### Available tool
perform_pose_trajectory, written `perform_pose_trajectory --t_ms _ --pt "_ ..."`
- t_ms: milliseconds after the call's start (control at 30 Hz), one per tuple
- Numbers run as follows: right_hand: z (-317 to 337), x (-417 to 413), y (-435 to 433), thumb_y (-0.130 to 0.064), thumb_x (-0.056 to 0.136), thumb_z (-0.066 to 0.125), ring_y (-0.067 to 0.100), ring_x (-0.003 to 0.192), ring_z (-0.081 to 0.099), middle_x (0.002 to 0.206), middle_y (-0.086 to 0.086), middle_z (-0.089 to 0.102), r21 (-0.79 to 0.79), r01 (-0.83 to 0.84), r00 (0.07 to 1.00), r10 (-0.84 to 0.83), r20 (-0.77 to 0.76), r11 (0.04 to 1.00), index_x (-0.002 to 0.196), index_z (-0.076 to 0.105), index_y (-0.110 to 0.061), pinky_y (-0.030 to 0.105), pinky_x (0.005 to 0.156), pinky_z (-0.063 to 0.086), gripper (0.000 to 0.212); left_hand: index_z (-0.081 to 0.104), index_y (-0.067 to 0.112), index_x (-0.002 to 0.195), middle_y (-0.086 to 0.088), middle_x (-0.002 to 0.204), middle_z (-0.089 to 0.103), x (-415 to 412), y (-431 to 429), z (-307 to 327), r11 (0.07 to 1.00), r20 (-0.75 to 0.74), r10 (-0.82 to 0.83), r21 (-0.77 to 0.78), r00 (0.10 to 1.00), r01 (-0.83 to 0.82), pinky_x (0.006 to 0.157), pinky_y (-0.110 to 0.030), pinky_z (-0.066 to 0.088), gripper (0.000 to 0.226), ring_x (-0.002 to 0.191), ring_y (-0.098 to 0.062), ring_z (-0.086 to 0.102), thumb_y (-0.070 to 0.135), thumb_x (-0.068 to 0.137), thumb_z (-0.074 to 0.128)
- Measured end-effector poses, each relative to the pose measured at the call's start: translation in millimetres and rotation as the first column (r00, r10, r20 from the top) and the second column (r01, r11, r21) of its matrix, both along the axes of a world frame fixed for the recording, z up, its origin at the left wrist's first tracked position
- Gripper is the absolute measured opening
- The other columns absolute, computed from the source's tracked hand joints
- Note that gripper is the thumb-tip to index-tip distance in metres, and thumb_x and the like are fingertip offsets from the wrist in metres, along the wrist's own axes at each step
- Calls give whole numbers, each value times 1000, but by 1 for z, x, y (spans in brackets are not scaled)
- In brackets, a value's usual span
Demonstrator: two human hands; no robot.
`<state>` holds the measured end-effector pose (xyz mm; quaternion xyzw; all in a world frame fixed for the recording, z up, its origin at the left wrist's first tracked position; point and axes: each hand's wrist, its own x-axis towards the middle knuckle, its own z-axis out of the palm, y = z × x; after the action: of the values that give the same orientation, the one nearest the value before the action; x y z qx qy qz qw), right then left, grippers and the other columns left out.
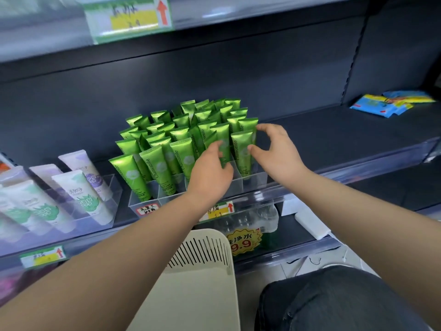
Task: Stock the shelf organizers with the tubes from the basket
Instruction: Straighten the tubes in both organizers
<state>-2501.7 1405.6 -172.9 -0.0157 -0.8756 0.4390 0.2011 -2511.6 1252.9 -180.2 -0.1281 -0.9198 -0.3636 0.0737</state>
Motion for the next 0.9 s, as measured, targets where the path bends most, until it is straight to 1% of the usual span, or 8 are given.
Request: perform_pose_trajectory --t_ms 67,167,233,300,433,600,767,900 --pt "6 8 -3 -22 89 59 17 128 38 141 0 38 60 -12 1000 13 -9 998 135 44 -17 18 95 27 48 27 20 146 -5 136 49 8 -8 6 995 -51 -23 -103 998 18 92 -32 47 63 108 -19 57 17 89 55" --pt "15 21 -10 -23 90 56 19 132 34 144 0 35 141 -35 999 37 -14 989 135 45 -19 24 102 28 46 28 20 145 -8 140 44 22 -19 16 976 -100 -70 -214 992 47 95 -36 46 62 113 -24 55 19 89 55" --pt "21 29 -18 -24 90 56 19 134 32 145 1 34 189 -41 999 43 -10 981 135 46 -19 32 109 30 47 30 19 144 -9 139 42 31 -27 23 958 -101 -78 -283 992 46 97 -40 45 61 117 -27 51 20 88 55" --pt "25 39 -28 -27 90 55 20 136 29 146 1 33 237 -49 999 50 -1 970 135 45 -21 39 110 30 47 31 18 143 -9 140 41 39 -36 29 937 -109 -76 -349 991 33 101 -42 42 61 123 -28 46 22 87 55" --pt "32 59 -51 -34 90 52 19 137 27 149 -3 29 341 -64 998 65 7 938 136 43 -27 41 107 28 48 36 17 141 -7 140 43 59 -59 41 886 -165 -68 -464 984 -16 102 -43 40 58 125 -28 44 27 86 53" --pt "43 82 -87 -35 90 51 18 138 26 150 -1 28 411 -145 988 152 16 900 139 39 -25 41 111 29 52 43 16 135 -7 133 49 84 -96 54 853 -219 -25 -514 975 -94 100 -42 41 52 121 -29 47 30 85 53" --pt "48 98 -133 -36 91 52 19 138 27 151 -1 26 459 -214 974 227 27 862 141 36 -22 40 112 29 54 44 15 131 -5 127 50 106 -139 62 835 -254 38 -523 967 -170 96 -38 41 50 117 -27 47 31 85 53" --pt "49 106 -174 -36 90 53 18 138 27 151 -2 27 475 -265 958 283 33 839 142 35 -23 38 111 30 57 45 15 131 -5 126 50 121 -178 62 839 -251 63 -510 966 -187 96 -38 42 49 116 -25 47 30 85 52"
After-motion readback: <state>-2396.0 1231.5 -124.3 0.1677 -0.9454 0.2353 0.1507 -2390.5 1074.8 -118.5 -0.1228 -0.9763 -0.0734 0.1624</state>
